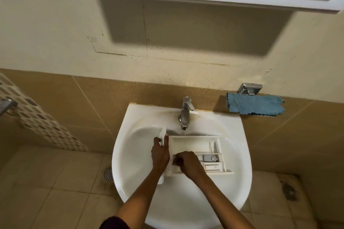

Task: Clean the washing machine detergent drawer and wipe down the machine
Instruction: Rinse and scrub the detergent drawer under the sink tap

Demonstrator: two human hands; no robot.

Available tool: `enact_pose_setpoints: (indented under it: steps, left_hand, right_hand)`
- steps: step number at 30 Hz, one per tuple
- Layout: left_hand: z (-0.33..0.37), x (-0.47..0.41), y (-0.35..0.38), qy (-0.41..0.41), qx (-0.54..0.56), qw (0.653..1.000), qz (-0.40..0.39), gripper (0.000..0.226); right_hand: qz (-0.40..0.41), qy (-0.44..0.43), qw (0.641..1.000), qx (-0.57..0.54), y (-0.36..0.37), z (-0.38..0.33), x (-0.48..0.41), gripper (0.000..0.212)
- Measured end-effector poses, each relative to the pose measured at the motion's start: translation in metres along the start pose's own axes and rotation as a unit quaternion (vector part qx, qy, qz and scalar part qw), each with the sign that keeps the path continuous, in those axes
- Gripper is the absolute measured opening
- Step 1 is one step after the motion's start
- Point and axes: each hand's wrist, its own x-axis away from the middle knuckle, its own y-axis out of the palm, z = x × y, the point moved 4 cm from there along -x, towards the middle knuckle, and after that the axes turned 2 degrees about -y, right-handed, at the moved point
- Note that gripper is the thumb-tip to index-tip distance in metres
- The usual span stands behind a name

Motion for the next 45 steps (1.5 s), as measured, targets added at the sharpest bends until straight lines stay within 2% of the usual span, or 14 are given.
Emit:
enact_pose_setpoints:
  steps: [5,11,17,19,20,21,22,24,26,28,33,36,43,45]
  left_hand:
    - [-0.003,-0.002,0.001,0.003,-0.01,1.0,-0.007,0.039]
    - [-0.001,0.0,0.0,0.008,-0.001,1.0,-0.002,0.039]
    - [-0.002,0.0,0.0,0.01,-0.003,1.0,0.006,0.043]
    - [-0.002,0.001,0.0,0.01,0.003,1.0,0.009,0.044]
    - [-0.001,0.001,0.0,0.01,0.007,1.0,0.01,0.044]
    - [0.0,0.002,0.0,0.008,0.01,1.0,0.01,0.045]
    - [0.001,0.003,0.0,0.007,0.014,1.0,0.011,0.045]
    - [0.002,0.003,0.0,0.004,0.021,1.0,0.015,0.048]
    - [0.002,0.004,-0.001,0.003,0.023,1.0,0.015,0.049]
    - [0.002,0.006,-0.001,0.004,0.026,1.0,0.011,0.047]
    - [0.006,0.007,-0.002,0.005,0.021,1.0,0.009,0.041]
    - [0.005,0.007,-0.002,0.005,0.019,1.0,0.005,0.033]
    - [0.006,0.007,-0.002,0.0,0.011,1.0,0.007,0.045]
    - [0.006,0.007,-0.002,-0.002,0.014,1.0,0.006,0.04]
  right_hand:
    - [0.057,0.043,0.997,0.021,-0.02,0.032,0.002,0.023]
    - [0.028,-0.024,0.995,0.097,0.008,-0.003,0.007,0.026]
    - [0.015,0.096,0.989,0.112,-0.021,0.034,0.008,0.028]
    - [0.037,0.095,0.992,0.071,-0.027,0.019,0.0,0.025]
    - [0.064,0.097,0.993,-0.015,-0.029,0.012,-0.007,0.023]
    - [0.089,0.114,0.977,-0.156,-0.032,0.006,-0.013,0.023]
    - [0.095,0.143,0.928,-0.329,-0.035,0.001,-0.02,0.024]
    - [0.059,0.186,0.756,-0.625,-0.033,-0.008,-0.035,0.025]
    - [0.042,0.208,0.618,-0.757,-0.033,-0.01,-0.046,0.027]
    - [0.048,0.221,0.565,-0.793,-0.034,-0.007,-0.054,0.027]
    - [0.085,0.248,0.53,-0.807,-0.037,-0.002,-0.064,0.026]
    - [0.081,0.264,0.542,-0.794,-0.038,0.0,-0.067,0.028]
    - [0.028,0.268,0.583,-0.767,-0.038,0.002,-0.068,0.032]
    - [0.03,0.265,0.575,-0.774,-0.038,0.003,-0.065,0.031]
